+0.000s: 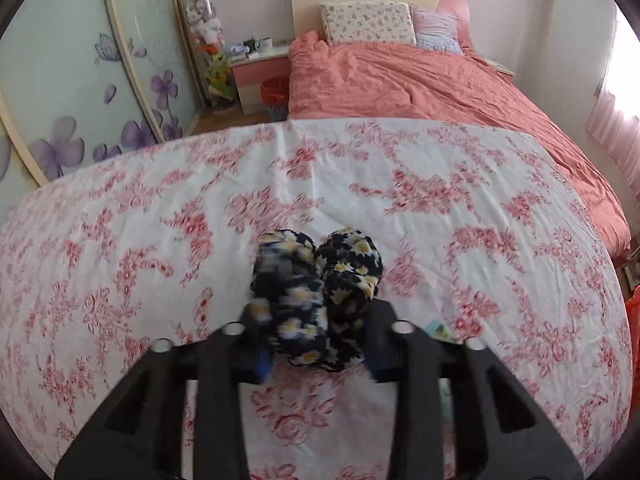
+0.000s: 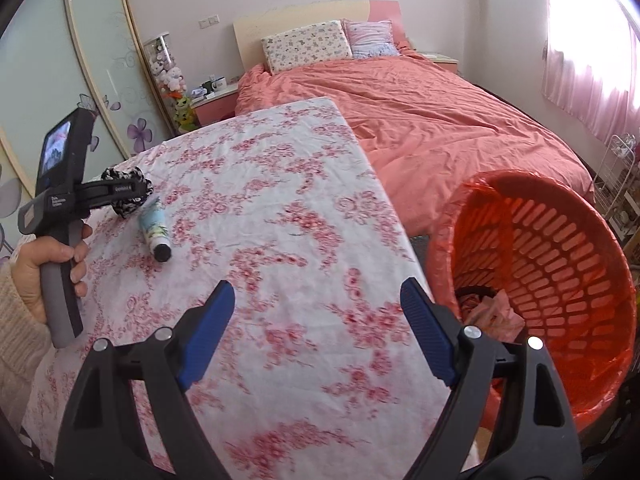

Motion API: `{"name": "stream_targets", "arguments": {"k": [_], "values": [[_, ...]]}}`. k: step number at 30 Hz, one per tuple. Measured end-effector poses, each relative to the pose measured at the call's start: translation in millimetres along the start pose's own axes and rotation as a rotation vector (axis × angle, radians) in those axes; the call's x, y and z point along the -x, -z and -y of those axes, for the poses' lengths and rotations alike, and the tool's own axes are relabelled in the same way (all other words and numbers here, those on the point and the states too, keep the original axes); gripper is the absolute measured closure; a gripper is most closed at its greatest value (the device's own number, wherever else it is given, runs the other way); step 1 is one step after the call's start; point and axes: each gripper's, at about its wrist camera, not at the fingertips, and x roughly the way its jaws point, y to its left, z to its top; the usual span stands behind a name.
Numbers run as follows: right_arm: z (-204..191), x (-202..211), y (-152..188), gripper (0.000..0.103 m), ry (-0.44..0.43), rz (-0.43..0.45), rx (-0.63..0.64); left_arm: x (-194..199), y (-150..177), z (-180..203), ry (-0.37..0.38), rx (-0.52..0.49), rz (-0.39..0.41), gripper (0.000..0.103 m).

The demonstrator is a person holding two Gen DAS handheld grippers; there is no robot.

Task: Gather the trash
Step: 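Grasp the black daisy scrunchie with the left tool while the right tool grasps the blue hand cream tube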

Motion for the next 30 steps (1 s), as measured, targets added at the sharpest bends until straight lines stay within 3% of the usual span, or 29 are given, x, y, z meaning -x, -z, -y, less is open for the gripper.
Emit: {"name": "stream_targets", "arguments": {"k": [2, 9, 14, 16, 18, 19, 21, 24, 30], "values": [[-11.3, -2.9, -2.9, 0.020, -0.009, 0.004, 0.019, 7.7, 6.7, -12.9, 0.012, 0.019, 0.010, 0.081], [-67.0, -28.8, -15.7, 0.021, -0.103, -0.016, 0.078, 48.5, 48.4, -58.5, 0.033, 0.011, 0.020, 0.082], [-108.9, -53.0, -28.6, 0.029, -0.153, -0.054, 0.104, 66.2, 77.0, -79.1, 0.053, -0.008, 0.006, 0.082], [-123.8, -61.5, -32.4, 0.030, -0.145, -0.066, 0.127, 68.7, 83.2, -81.7, 0.058, -0.014, 0.001, 0.082], [-137.7, -71.9, -34.1, 0.038, -0.121, -0.084, 0.161, 70.7, 87.9, -81.3, 0.067, -0.017, -0.003, 0.082], [-140.5, -75.6, -33.7, 0.041, -0.108, -0.092, 0.173, 71.0, 88.8, -81.2, 0.068, -0.018, -0.003, 0.082], [-144.6, -83.1, -33.2, 0.062, -0.073, -0.108, 0.195, 70.4, 89.4, -79.9, 0.075, -0.018, -0.003, 0.082], [-140.0, -78.5, -29.0, 0.076, -0.059, -0.100, 0.195, 72.7, 92.0, -77.2, 0.090, -0.024, 0.000, 0.082], [-93.3, -48.4, -6.7, 0.076, -0.011, -0.119, 0.078, 83.9, 103.5, -59.3, 0.135, -0.067, 0.014, 0.081]]}}
